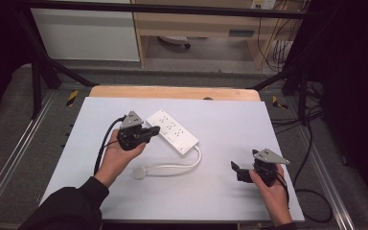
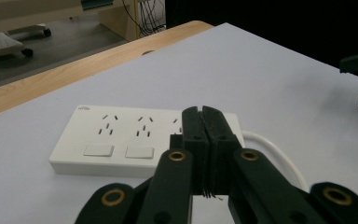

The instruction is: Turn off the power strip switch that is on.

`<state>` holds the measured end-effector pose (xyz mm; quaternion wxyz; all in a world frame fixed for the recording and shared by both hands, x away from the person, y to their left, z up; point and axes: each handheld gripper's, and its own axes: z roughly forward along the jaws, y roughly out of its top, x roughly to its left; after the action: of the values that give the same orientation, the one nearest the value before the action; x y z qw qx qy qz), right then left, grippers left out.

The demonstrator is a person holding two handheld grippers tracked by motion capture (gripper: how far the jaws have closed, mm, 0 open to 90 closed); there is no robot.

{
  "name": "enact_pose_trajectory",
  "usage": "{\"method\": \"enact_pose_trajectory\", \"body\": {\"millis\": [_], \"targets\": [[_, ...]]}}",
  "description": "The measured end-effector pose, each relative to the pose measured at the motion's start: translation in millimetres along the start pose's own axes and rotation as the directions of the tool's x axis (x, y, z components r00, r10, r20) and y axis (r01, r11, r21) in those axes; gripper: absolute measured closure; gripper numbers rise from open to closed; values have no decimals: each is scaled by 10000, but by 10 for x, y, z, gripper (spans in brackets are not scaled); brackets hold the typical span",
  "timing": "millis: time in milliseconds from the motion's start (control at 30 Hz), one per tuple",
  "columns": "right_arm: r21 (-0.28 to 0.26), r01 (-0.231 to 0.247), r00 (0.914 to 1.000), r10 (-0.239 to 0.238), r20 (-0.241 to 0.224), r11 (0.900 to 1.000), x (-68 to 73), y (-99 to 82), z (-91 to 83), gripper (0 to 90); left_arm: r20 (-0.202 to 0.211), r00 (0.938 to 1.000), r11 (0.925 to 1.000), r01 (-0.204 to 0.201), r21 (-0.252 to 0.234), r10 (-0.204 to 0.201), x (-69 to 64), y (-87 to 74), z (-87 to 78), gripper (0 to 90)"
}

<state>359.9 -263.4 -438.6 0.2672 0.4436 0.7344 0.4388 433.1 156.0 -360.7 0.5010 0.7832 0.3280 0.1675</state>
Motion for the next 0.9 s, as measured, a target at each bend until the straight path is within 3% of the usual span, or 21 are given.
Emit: {"method": "enact_pose_trajectory", "body": {"millis": [333, 900], "targets": [[-33, -49, 10000, 49, -49, 10000, -3, 2, -3, 45, -43, 9998, 9998, 198, 10, -198, 117, 98, 107, 900], [-209, -205, 9998, 205, -7, 9996, -18, 13, -25, 45, 14, 9995, 9978, 317, 583, -318, 179, 117, 364, 900]]}}
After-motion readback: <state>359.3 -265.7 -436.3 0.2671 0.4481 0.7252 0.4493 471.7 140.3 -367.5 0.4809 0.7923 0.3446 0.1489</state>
